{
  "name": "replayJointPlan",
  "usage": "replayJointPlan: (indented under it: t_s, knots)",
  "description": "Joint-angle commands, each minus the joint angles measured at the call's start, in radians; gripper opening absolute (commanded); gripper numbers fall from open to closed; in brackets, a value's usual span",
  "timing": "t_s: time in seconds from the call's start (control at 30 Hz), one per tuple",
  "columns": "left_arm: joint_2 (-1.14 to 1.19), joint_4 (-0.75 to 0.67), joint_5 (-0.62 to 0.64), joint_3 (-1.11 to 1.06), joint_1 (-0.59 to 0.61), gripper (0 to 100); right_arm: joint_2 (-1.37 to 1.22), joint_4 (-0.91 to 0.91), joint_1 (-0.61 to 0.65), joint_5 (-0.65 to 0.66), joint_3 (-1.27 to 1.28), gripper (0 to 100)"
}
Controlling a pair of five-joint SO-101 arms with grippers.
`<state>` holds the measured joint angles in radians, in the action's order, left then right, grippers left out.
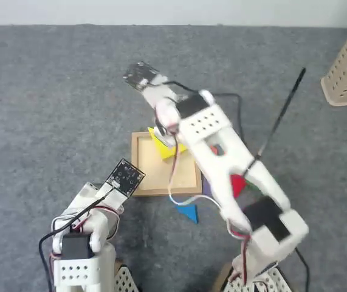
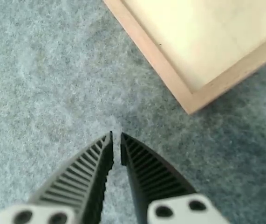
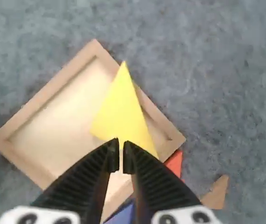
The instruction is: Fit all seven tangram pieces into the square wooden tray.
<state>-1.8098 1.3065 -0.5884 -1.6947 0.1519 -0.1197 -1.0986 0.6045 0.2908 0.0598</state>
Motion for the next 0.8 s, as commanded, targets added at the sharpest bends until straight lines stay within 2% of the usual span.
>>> replayJointPlan:
  t_s: [0.0,0.17,0.27,0.47,0.77]
  knots:
    - [-0.017,0.006,-0.011,0.010,0.002,3,0.131,0.295,-0.036,-0.104,0.226,0.9]
    - [-0.017,0.006,-0.011,0.010,0.002,3,0.059,0.499,-0.033,-0.170,0.273,0.8]
    - [-0.017,0.006,-0.011,0.010,0.002,3,-0.039,0.545,-0.033,-0.175,0.207,0.7]
    - [-0.017,0.006,-0.011,0.010,0.002,3,-0.226,0.559,-0.030,-0.287,0.083,0.7]
    - [-0.017,0.006,-0.011,0.010,0.002,3,-0.255,0.476,0.061,-0.175,0.075,0.7]
